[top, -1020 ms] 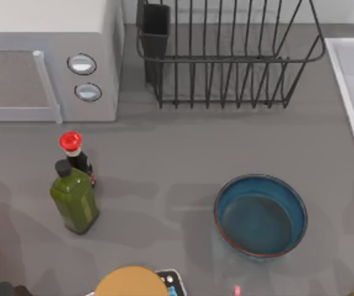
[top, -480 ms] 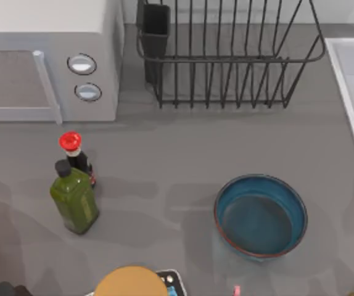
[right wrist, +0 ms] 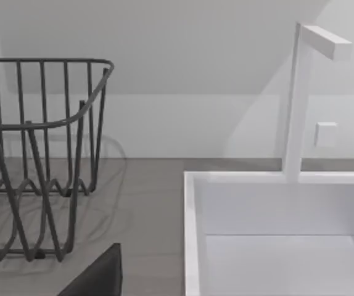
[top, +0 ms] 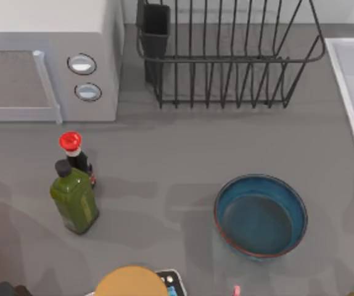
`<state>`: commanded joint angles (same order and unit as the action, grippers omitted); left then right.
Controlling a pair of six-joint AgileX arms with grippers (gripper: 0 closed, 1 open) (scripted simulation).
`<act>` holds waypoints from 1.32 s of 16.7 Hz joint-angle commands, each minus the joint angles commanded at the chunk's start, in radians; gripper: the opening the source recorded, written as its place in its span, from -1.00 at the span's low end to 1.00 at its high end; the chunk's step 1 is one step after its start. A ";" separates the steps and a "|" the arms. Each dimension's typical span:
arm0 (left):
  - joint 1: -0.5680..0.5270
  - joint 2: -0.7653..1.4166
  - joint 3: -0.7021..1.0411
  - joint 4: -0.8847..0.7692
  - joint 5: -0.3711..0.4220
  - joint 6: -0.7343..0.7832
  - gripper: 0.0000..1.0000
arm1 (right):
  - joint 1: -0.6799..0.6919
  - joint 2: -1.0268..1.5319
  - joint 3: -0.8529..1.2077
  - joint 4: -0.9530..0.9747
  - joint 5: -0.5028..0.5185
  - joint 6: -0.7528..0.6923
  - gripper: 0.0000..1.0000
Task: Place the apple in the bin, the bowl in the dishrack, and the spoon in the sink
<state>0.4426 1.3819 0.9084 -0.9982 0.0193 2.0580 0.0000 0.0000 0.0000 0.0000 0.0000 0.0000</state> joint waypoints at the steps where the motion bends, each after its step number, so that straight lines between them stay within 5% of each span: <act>1: 0.000 0.000 0.000 0.000 0.000 0.000 0.66 | 0.000 0.000 0.000 0.000 0.000 0.000 1.00; 4: 0.000 0.000 0.000 0.000 0.000 0.000 1.00 | 0.000 0.000 0.000 0.000 0.000 0.000 1.00; 15: -0.004 -0.046 0.017 -0.021 0.011 -0.038 1.00 | 0.000 0.000 0.000 0.000 0.000 0.000 1.00; 22: -0.097 -0.330 -0.178 0.195 0.005 -0.473 1.00 | 0.000 0.000 0.000 0.000 0.000 0.000 1.00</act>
<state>0.3456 1.0524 0.7306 -0.8028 0.0244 1.5853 0.0000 0.0000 0.0000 0.0000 0.0000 0.0000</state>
